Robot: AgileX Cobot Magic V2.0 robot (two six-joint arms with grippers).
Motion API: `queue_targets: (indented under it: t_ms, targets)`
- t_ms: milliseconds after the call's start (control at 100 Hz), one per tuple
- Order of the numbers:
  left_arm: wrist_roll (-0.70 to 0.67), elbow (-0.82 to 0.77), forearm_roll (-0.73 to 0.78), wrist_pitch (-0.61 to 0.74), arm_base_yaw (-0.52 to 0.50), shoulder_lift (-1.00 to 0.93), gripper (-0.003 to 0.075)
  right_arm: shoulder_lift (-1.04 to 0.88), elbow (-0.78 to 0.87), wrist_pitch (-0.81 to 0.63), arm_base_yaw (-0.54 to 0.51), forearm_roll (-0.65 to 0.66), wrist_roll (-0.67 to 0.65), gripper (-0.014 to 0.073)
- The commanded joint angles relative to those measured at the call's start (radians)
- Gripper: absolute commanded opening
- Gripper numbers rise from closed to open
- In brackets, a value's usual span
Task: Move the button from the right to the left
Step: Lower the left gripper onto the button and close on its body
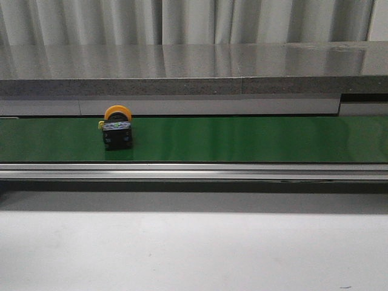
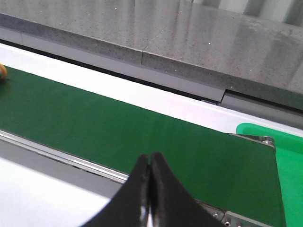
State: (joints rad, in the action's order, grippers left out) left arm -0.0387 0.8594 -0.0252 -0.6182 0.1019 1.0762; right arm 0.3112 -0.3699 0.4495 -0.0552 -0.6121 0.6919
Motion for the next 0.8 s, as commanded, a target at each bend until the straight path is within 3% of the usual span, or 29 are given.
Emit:
queue_targets:
  t_ms: [0,320,570,790]
  targets:
    - [-0.010,0.038,-0.013,0.052,0.007,-0.009,0.0646,0.007,-0.027,-0.072,0.002,-0.025,0.006,-0.0068]
    - [-0.005,0.084,-0.083,0.053,0.027,0.060,0.0653,0.007,-0.027,-0.072,0.002,-0.025,0.006,-0.0068]
    - [-0.005,0.185,-0.074,0.075,0.127,0.209,0.0653,0.007,-0.027,-0.072,0.002,-0.025,0.006,-0.0068]
    - [-0.005,0.279,-0.048,0.081,0.138,0.366,0.0653,0.007,-0.027,-0.072,0.002,-0.025,0.006,-0.0068]
